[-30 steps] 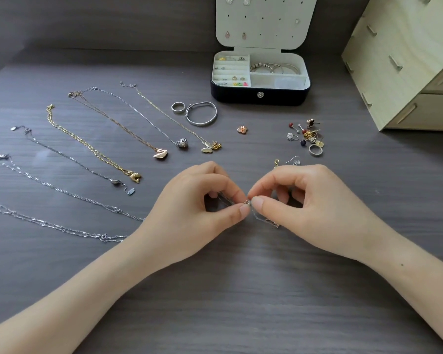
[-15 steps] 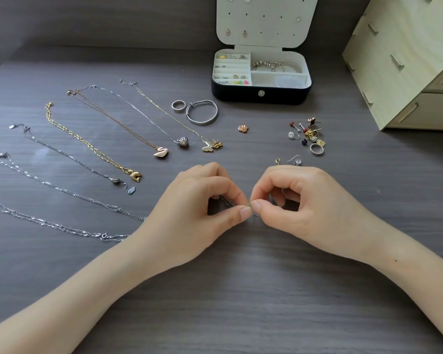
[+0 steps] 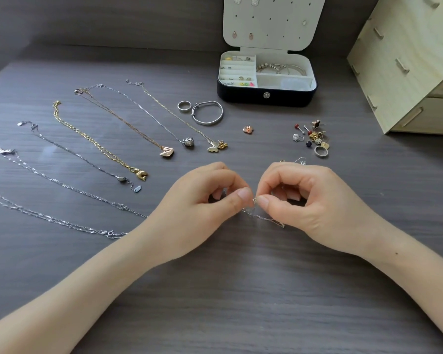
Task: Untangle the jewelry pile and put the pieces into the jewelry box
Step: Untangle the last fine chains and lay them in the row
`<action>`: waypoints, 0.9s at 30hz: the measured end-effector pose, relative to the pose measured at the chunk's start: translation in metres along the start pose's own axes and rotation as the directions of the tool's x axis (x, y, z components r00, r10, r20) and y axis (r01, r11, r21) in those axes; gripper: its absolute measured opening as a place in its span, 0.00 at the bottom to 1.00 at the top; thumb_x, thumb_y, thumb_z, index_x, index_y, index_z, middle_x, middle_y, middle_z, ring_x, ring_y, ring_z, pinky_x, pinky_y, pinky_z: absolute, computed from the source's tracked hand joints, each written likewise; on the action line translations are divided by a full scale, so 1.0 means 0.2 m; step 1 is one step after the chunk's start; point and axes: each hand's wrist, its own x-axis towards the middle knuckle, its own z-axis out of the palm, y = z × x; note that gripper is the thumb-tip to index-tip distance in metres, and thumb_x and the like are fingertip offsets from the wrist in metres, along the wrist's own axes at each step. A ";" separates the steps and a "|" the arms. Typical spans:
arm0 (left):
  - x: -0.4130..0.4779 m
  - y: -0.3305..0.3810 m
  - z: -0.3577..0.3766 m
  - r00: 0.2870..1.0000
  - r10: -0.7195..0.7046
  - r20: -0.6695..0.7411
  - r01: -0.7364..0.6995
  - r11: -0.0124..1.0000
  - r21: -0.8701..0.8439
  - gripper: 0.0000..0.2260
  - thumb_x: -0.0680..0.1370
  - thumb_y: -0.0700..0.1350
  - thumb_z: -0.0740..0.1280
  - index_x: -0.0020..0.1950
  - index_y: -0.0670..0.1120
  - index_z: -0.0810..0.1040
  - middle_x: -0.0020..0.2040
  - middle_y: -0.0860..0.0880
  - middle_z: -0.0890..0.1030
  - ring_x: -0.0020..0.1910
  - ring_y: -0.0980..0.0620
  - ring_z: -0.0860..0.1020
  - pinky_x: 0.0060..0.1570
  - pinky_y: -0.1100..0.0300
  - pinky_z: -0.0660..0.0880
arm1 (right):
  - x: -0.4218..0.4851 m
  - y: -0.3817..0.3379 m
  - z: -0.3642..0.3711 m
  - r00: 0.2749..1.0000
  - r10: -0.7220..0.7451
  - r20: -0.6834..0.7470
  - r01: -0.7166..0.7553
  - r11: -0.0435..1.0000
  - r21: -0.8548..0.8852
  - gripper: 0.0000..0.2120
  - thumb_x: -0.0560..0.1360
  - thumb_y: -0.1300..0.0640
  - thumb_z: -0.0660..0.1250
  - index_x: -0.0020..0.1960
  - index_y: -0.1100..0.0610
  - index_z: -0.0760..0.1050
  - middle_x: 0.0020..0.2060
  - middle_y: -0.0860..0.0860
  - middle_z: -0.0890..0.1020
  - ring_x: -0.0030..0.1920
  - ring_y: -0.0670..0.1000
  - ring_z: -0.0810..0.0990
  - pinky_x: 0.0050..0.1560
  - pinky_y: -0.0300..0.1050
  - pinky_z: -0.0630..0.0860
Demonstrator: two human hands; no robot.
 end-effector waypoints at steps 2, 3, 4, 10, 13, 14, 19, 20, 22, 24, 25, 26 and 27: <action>0.00 0.00 0.00 1.000 -0.009 -0.004 0.009 1.000 0.006 0.10 0.70 0.59 0.60 0.37 0.56 0.77 0.36 0.57 0.70 0.37 0.59 0.69 0.39 0.70 0.63 | 0.00 0.00 0.00 1.000 -0.016 -0.005 0.016 1.000 0.016 0.03 0.70 0.53 0.67 0.37 0.50 0.76 0.33 0.48 0.75 0.32 0.46 0.69 0.36 0.34 0.66; 0.00 0.00 0.00 1.000 -0.013 -0.001 0.013 1.000 0.011 0.09 0.70 0.59 0.60 0.37 0.57 0.77 0.36 0.57 0.70 0.37 0.59 0.69 0.39 0.70 0.63 | 0.00 0.01 0.00 1.000 -0.025 -0.005 0.025 1.000 0.018 0.03 0.70 0.53 0.67 0.38 0.50 0.76 0.33 0.47 0.75 0.32 0.45 0.68 0.36 0.33 0.66; 0.00 0.00 0.00 1.000 -0.022 0.006 0.022 1.000 0.012 0.08 0.71 0.58 0.61 0.37 0.58 0.77 0.36 0.57 0.70 0.37 0.58 0.69 0.39 0.69 0.63 | 0.00 0.01 0.01 0.999 -0.034 -0.006 0.034 0.999 0.020 0.03 0.70 0.53 0.67 0.38 0.50 0.76 0.33 0.45 0.75 0.33 0.44 0.68 0.36 0.32 0.66; 0.01 0.02 0.00 0.996 -0.076 0.042 0.078 0.996 -0.042 0.07 0.72 0.52 0.63 0.35 0.56 0.78 0.36 0.54 0.72 0.35 0.57 0.68 0.38 0.67 0.63 | 0.00 0.02 0.03 0.990 -0.130 -0.050 0.128 0.991 -0.045 0.03 0.71 0.57 0.65 0.40 0.55 0.76 0.36 0.47 0.75 0.34 0.47 0.69 0.37 0.36 0.66; 0.01 0.02 0.00 0.992 -0.122 0.043 0.127 0.982 -0.142 0.08 0.70 0.52 0.64 0.32 0.55 0.78 0.36 0.55 0.72 0.36 0.56 0.68 0.37 0.68 0.63 | 0.00 0.02 0.03 0.979 -0.187 -0.080 0.180 0.980 -0.084 0.04 0.72 0.60 0.65 0.40 0.59 0.76 0.37 0.49 0.76 0.36 0.46 0.70 0.39 0.34 0.66; 0.01 0.02 0.00 0.990 -0.134 0.046 0.140 0.976 -0.169 0.07 0.70 0.52 0.65 0.32 0.54 0.79 0.36 0.55 0.73 0.37 0.56 0.69 0.38 0.68 0.63 | 0.00 0.02 0.03 0.975 -0.206 -0.087 0.197 0.976 -0.097 0.04 0.72 0.61 0.65 0.40 0.60 0.76 0.37 0.50 0.76 0.36 0.46 0.70 0.40 0.32 0.65; 0.01 0.02 -0.01 0.976 -0.200 0.083 0.215 0.940 -0.264 0.06 0.67 0.54 0.68 0.35 0.53 0.79 0.38 0.51 0.74 0.40 0.53 0.70 0.43 0.61 0.64 | 0.00 0.03 0.04 0.958 -0.268 -0.103 0.248 0.952 -0.180 0.04 0.72 0.63 0.65 0.40 0.63 0.76 0.38 0.49 0.75 0.38 0.44 0.70 0.42 0.30 0.65; 0.01 0.02 -0.01 0.974 -0.210 0.084 0.225 0.937 -0.268 0.05 0.67 0.53 0.67 0.35 0.53 0.78 0.38 0.51 0.73 0.40 0.53 0.70 0.43 0.60 0.64 | 0.00 0.03 0.04 0.956 -0.274 -0.103 0.252 0.950 -0.187 0.04 0.72 0.63 0.65 0.40 0.63 0.76 0.38 0.50 0.75 0.38 0.44 0.70 0.42 0.30 0.65; 0.01 0.03 -0.01 0.973 -0.215 0.080 0.229 0.937 -0.264 0.06 0.68 0.52 0.66 0.34 0.51 0.78 0.37 0.51 0.72 0.39 0.53 0.69 0.41 0.60 0.64 | 0.00 0.03 0.04 0.954 -0.282 -0.101 0.258 0.945 -0.201 0.04 0.72 0.63 0.65 0.40 0.63 0.77 0.38 0.50 0.75 0.38 0.44 0.70 0.43 0.30 0.65; 0.01 0.03 -0.01 0.974 -0.213 0.076 0.226 0.940 -0.254 0.06 0.68 0.51 0.66 0.35 0.50 0.77 0.37 0.51 0.71 0.38 0.54 0.68 0.39 0.62 0.63 | 0.00 0.03 0.04 0.954 -0.285 -0.096 0.261 0.942 -0.210 0.04 0.72 0.63 0.65 0.40 0.62 0.77 0.38 0.50 0.76 0.38 0.44 0.70 0.43 0.30 0.65; 0.01 0.03 -0.01 0.974 -0.213 0.075 0.225 0.941 -0.251 0.06 0.68 0.51 0.66 0.36 0.50 0.77 0.36 0.51 0.71 0.37 0.54 0.67 0.38 0.63 0.63 | 0.00 0.03 0.04 0.954 -0.285 -0.094 0.260 0.942 -0.213 0.03 0.72 0.63 0.65 0.40 0.62 0.77 0.38 0.50 0.76 0.38 0.44 0.70 0.43 0.30 0.65; 0.01 0.03 -0.01 0.974 -0.214 0.074 0.226 0.941 -0.250 0.06 0.68 0.50 0.66 0.36 0.49 0.77 0.36 0.51 0.71 0.37 0.55 0.67 0.37 0.63 0.63 | 0.01 0.03 0.04 0.954 -0.284 -0.093 0.259 0.941 -0.216 0.03 0.72 0.63 0.65 0.40 0.62 0.77 0.38 0.50 0.76 0.38 0.44 0.70 0.43 0.31 0.65; 0.01 0.03 -0.01 0.974 -0.216 0.072 0.227 0.941 -0.249 0.05 0.68 0.50 0.66 0.35 0.50 0.78 0.36 0.51 0.71 0.37 0.55 0.67 0.38 0.63 0.63 | 0.01 0.04 0.04 0.955 -0.282 -0.093 0.256 0.942 -0.218 0.04 0.72 0.63 0.65 0.40 0.62 0.77 0.39 0.50 0.76 0.38 0.45 0.70 0.43 0.31 0.65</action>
